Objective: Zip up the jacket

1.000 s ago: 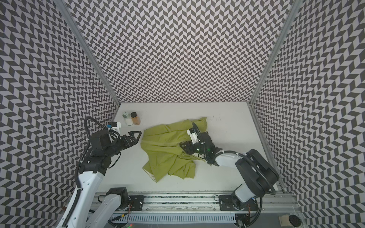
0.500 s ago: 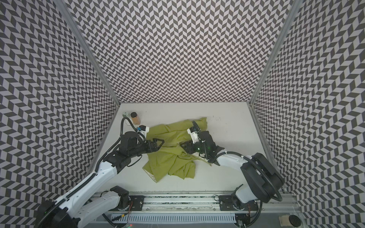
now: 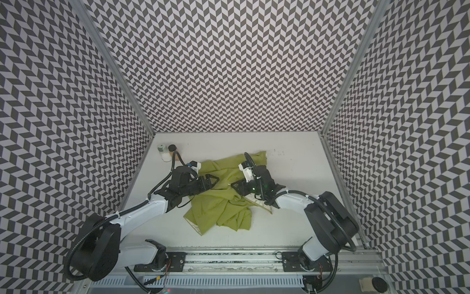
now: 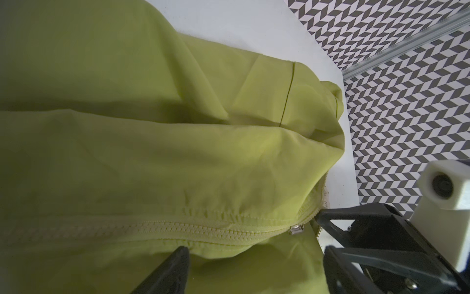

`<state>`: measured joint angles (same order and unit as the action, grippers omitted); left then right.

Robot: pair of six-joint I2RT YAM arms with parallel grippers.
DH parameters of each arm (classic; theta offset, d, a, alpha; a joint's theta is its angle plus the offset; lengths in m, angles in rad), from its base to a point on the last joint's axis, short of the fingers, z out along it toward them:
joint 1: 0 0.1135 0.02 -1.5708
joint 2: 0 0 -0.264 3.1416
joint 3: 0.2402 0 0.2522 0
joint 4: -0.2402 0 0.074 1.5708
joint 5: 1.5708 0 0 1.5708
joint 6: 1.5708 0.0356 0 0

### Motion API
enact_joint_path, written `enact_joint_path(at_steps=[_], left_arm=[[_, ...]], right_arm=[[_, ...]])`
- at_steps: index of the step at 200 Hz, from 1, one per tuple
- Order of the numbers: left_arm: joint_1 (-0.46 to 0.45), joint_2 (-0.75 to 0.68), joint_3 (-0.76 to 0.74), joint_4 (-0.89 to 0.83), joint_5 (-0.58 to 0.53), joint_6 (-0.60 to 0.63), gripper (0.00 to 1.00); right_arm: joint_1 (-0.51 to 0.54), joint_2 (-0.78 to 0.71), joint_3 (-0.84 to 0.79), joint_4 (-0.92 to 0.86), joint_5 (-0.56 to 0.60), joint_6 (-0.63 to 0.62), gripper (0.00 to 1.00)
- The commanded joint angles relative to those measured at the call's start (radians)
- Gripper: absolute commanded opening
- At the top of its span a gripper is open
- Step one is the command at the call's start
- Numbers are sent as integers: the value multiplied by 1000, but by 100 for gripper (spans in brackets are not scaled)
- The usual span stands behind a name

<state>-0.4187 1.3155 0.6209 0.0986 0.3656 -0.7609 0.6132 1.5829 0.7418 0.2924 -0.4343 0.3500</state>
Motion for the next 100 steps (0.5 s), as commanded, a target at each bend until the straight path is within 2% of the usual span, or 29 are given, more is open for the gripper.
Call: enact_joint_path(at_steps=[1, 17, 35, 50, 85, 100], left_arm=[[-11, 37, 9, 78, 33, -9, 81], [-15, 74, 22, 73, 40, 1, 79], [-15, 114, 32, 78, 53, 3, 71], [-19, 133, 42, 67, 63, 11, 70], [-61, 63, 26, -13, -16, 49, 86], [-71, 31, -26, 23, 20, 44, 90]], right_arm=[[-3, 55, 27, 26, -1, -45, 42], [-3, 83, 32, 48, -25, -54, 43], [-3, 116, 50, 47, -54, -63, 45], [-3, 118, 30, 64, -47, -56, 47], [-3, 131, -29, 107, -27, -48, 51], [-4, 169, -10, 113, -42, -46, 50]])
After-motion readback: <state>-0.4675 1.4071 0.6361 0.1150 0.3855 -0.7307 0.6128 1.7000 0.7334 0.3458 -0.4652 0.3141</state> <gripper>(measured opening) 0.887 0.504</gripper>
